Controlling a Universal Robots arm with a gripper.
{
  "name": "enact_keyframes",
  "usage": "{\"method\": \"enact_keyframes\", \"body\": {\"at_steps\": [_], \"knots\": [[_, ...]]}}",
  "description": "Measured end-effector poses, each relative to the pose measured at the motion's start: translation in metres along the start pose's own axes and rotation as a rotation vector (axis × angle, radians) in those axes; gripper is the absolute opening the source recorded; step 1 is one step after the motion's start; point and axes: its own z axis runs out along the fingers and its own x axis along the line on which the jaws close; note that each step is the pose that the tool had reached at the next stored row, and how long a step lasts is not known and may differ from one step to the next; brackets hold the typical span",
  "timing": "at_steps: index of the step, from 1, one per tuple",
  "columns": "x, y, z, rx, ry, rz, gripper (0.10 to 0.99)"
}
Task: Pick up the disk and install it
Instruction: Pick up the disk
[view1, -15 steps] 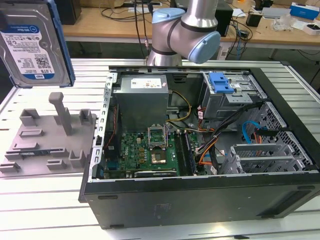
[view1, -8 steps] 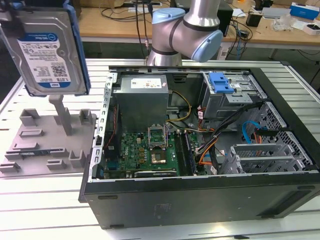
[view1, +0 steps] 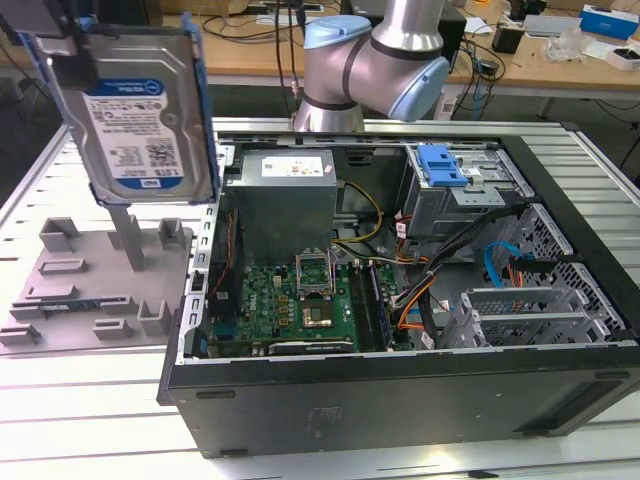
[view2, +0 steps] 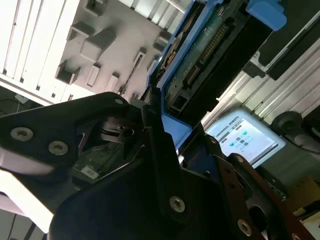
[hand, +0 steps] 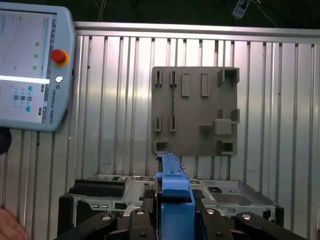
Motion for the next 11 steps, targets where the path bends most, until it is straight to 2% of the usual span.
{"method": "enact_keyframes", "body": {"at_steps": [11], "knots": [[0.0247, -0.0546, -0.0002, 0.0, 0.0001, 0.0, 0.369]]}}
